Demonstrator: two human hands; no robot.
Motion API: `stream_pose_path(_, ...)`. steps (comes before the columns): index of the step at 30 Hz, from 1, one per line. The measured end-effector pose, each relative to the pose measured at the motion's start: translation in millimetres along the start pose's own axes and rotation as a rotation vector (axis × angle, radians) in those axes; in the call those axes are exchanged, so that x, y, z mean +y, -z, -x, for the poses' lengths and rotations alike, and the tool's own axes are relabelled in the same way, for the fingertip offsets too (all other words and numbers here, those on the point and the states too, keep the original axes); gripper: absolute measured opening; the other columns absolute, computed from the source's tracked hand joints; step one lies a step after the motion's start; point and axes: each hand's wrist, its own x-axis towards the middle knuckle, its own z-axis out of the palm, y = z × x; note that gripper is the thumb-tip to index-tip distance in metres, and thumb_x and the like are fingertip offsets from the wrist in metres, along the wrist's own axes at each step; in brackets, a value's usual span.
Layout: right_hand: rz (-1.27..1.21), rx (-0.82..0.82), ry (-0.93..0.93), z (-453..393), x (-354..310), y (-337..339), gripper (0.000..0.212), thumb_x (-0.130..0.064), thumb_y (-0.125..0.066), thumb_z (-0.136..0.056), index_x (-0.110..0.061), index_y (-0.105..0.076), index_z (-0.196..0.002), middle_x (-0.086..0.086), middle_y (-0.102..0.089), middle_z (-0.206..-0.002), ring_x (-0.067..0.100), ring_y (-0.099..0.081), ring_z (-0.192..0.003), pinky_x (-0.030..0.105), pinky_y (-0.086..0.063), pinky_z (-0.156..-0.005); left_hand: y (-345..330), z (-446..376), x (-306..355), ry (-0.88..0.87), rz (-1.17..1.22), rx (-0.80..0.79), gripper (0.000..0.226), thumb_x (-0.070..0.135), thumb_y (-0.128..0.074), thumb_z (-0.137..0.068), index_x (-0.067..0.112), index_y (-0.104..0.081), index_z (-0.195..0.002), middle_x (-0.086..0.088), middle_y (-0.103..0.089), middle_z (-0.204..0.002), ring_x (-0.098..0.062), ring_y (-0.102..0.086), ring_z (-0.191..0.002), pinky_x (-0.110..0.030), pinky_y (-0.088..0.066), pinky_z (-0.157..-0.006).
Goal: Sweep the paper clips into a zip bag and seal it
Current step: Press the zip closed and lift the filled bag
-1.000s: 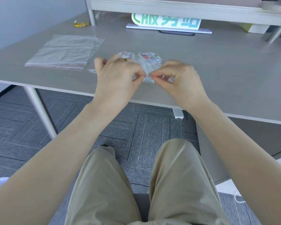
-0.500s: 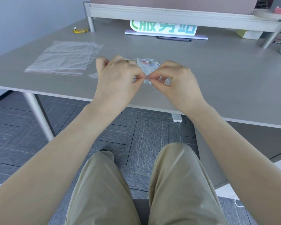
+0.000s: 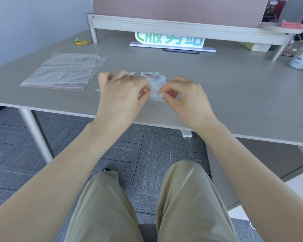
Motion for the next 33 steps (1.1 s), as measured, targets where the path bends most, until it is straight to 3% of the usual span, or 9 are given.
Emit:
stream_pose_path(9,0.047,-0.046,0.077,-2,-5,3,0.01,-0.017,-0.059,-0.081,-0.019,-0.065,-0.089,-0.013,-0.05,-0.081,0.016,-0.057,-0.08,0.026,-0.041,-0.071,3,-4,4,-0.076,-0.005,-0.003,0.009,0.018,-0.056,-0.077,0.016,-0.061,-0.069,-0.001,-0.07,-0.071,-0.027,-0.058,-0.082,-0.036,-0.016,-0.07)
stream_pose_path(16,0.1,-0.079,0.124,-3,0,-1,0.008,-0.015,-0.055,-0.084,-0.017,-0.063,-0.084,-0.005,-0.058,-0.083,0.022,-0.057,-0.082,0.025,-0.034,-0.069,-1,1,2,-0.053,0.003,-0.044,0.011,0.026,-0.054,-0.078,0.019,-0.062,-0.074,-0.001,-0.071,-0.07,-0.025,-0.06,-0.086,-0.036,-0.016,-0.071)
stream_pose_path(22,0.096,-0.066,0.098,-3,3,-5,0.009,-0.013,-0.055,-0.083,-0.017,-0.062,-0.084,-0.003,-0.061,-0.086,0.023,-0.058,-0.081,0.027,-0.038,-0.071,0,-3,-3,-0.121,-0.046,-0.107,0.015,0.023,-0.049,-0.082,0.019,-0.058,-0.071,0.0,-0.068,-0.07,-0.026,-0.058,-0.081,-0.035,-0.016,-0.072)
stream_pose_path(26,0.036,-0.104,0.102,-3,0,-9,0.01,-0.015,-0.052,-0.081,-0.017,-0.059,-0.088,-0.002,-0.062,-0.096,0.022,-0.061,-0.092,0.036,-0.048,-0.08,-2,-4,-1,-0.133,-0.07,-0.124,0.015,0.017,-0.049,-0.08,0.018,-0.059,-0.07,0.0,-0.068,-0.069,-0.025,-0.059,-0.078,-0.035,-0.015,-0.068)
stream_pose_path(33,0.078,-0.066,0.094,-6,3,-3,0.006,-0.015,-0.054,-0.083,-0.017,-0.06,-0.086,-0.003,-0.061,-0.087,0.023,-0.058,-0.084,0.031,-0.043,-0.07,3,-5,-4,-0.084,-0.06,-0.116,0.019,0.025,-0.044,-0.084,0.021,-0.06,-0.074,0.001,-0.069,-0.071,-0.025,-0.058,-0.083,-0.036,-0.016,-0.071)
